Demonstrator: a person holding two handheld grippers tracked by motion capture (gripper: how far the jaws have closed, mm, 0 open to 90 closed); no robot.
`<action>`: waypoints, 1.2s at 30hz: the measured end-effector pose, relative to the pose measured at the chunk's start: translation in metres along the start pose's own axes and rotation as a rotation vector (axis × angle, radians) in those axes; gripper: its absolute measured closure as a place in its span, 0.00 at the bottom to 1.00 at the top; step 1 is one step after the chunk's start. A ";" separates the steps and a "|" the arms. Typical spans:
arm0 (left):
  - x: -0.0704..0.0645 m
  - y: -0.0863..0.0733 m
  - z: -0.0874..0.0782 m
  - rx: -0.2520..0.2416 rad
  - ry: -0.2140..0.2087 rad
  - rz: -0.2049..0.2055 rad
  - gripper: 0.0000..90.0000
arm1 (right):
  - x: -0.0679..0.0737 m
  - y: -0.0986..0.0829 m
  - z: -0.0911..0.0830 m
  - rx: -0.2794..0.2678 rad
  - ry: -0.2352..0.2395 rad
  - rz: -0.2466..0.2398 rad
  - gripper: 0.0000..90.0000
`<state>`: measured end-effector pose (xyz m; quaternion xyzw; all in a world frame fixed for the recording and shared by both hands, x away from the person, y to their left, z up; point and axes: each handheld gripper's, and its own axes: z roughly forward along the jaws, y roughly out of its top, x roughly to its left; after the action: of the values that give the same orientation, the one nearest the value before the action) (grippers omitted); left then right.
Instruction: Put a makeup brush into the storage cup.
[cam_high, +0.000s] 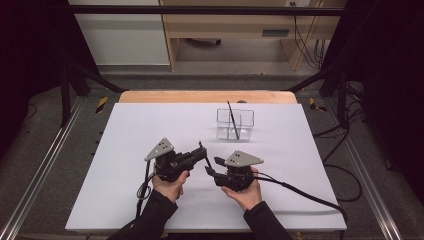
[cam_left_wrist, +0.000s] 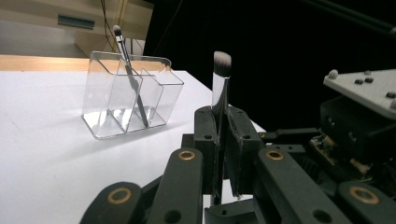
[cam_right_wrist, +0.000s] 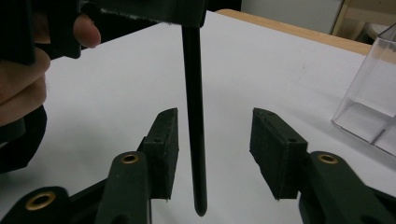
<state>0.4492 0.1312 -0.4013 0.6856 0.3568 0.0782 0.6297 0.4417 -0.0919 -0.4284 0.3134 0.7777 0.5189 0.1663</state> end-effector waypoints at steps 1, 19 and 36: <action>-0.001 0.000 0.001 0.005 0.006 0.011 0.93 | 0.000 0.000 0.000 -0.002 0.003 0.002 0.57; -0.010 -0.006 0.011 0.083 0.013 0.077 0.93 | 0.001 0.004 -0.007 -0.016 0.030 0.009 0.84; -0.011 -0.006 0.012 0.080 0.008 0.108 0.88 | 0.001 0.004 -0.007 -0.008 0.050 0.011 0.94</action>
<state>0.4456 0.1142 -0.4050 0.7282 0.3245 0.1005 0.5953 0.4379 -0.0953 -0.4215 0.3041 0.7778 0.5305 0.1453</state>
